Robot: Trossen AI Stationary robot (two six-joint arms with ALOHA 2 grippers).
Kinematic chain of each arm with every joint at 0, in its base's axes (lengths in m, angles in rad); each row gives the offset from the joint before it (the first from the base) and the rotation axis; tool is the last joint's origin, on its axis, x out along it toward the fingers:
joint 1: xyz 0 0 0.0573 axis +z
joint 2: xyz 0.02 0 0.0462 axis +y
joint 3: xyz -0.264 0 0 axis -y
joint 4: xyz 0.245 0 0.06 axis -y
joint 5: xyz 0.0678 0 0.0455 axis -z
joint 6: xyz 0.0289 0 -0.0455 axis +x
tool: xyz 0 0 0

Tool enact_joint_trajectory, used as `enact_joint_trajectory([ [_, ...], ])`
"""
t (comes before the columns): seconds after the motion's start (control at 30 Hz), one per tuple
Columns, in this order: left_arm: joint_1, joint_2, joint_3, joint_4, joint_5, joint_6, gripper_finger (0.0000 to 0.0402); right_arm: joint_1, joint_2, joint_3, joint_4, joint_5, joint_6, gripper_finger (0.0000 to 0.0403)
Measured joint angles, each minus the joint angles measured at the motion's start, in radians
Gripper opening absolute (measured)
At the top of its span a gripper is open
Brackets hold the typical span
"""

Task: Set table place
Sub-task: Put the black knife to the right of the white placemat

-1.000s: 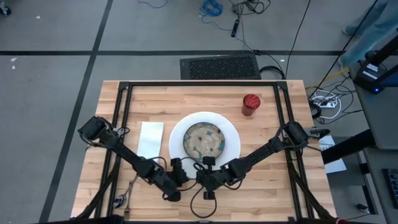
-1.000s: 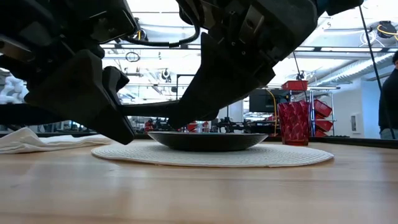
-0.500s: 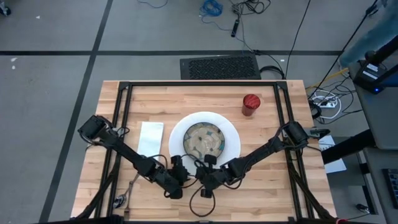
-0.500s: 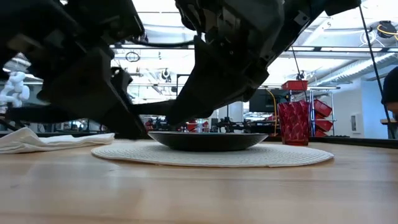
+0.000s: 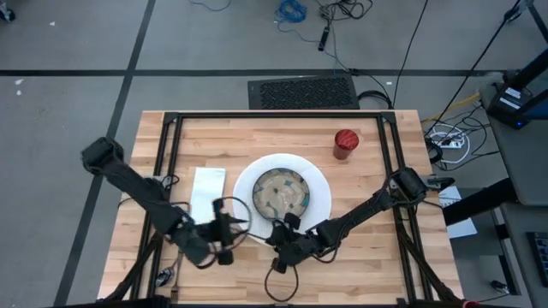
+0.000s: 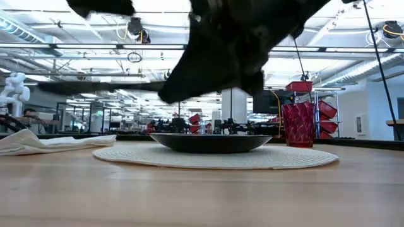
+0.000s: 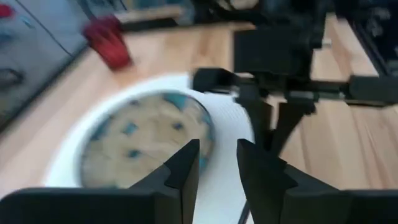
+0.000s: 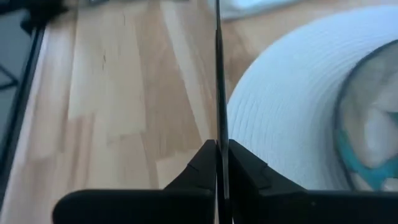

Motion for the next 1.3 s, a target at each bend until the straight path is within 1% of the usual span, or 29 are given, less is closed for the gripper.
enact_joint_trajectory([
  [0.1,-0.054,-0.068,-0.011,-0.021,-0.102,-0.002,0.0095,0.022,-0.030,0.000,-0.024,0.093,0.060,0.0000],
  [0.2,-0.104,-0.106,-0.026,-0.021,-0.177,-0.025,0.0095,0.048,-0.068,0.000,-0.085,0.186,0.149,0.0000],
  [0.27,-0.133,-0.118,-0.044,-0.021,-0.219,-0.056,0.0095,0.070,-0.095,0.000,-0.161,0.252,0.226,0.0000],
  [0.33,-0.160,-0.121,-0.070,-0.022,-0.257,-0.096,0.0095,0.098,-0.121,0.000,-0.272,0.319,0.336,0.0000],
  [0.4,-0.181,-0.121,-0.093,-0.027,-0.300,-0.147,0.0095,0.131,-0.145,0.001,-0.427,0.380,0.491,0.0000],
  [0.47,-0.195,-0.120,-0.108,-0.017,-0.344,-0.183,0.0095,0.166,-0.162,0.001,-0.604,0.431,0.686,0.0000],
  [0.57,-0.198,-0.121,-0.110,-0.012,-0.413,-0.177,0.0095,0.218,-0.169,0.001,-0.877,0.458,1.026,0.0000],
  [0.67,-0.196,-0.121,-0.110,-0.013,-0.488,-0.140,0.0095,0.265,-0.164,0.001,-1.116,0.426,1.348,0.0000],
  [0.73,-0.187,-0.123,-0.110,-0.013,-0.519,-0.125,0.0095,0.294,-0.160,0.000,-1.223,0.393,1.485,0.0000],
  [0.8,-0.175,-0.123,-0.110,-0.013,-0.530,-0.123,0.0095,0.306,-0.162,-0.005,-1.251,0.359,1.505,0.0000],
  [0.9,-0.156,-0.127,-0.110,-0.011,-0.530,-0.082,0.0095,0.292,-0.165,-0.016,-1.274,0.301,1.503,0.0000],
  [1.1,-0.112,-0.128,-0.110,-0.013,-0.531,-0.073,0.0095,0.264,-0.168,-0.050,-1.380,0.100,1.491,0.0000],
  [1.17,-0.103,-0.128,-0.110,-0.017,-0.528,-0.073,0.0095,0.259,-0.186,-0.050,-1.407,0.051,1.490,0.0000],
  [1.3,-0.094,-0.128,-0.110,-0.021,-0.508,-0.074,0.0095,0.265,-0.262,-0.050,-1.473,-0.031,1.490,0.0000],
])
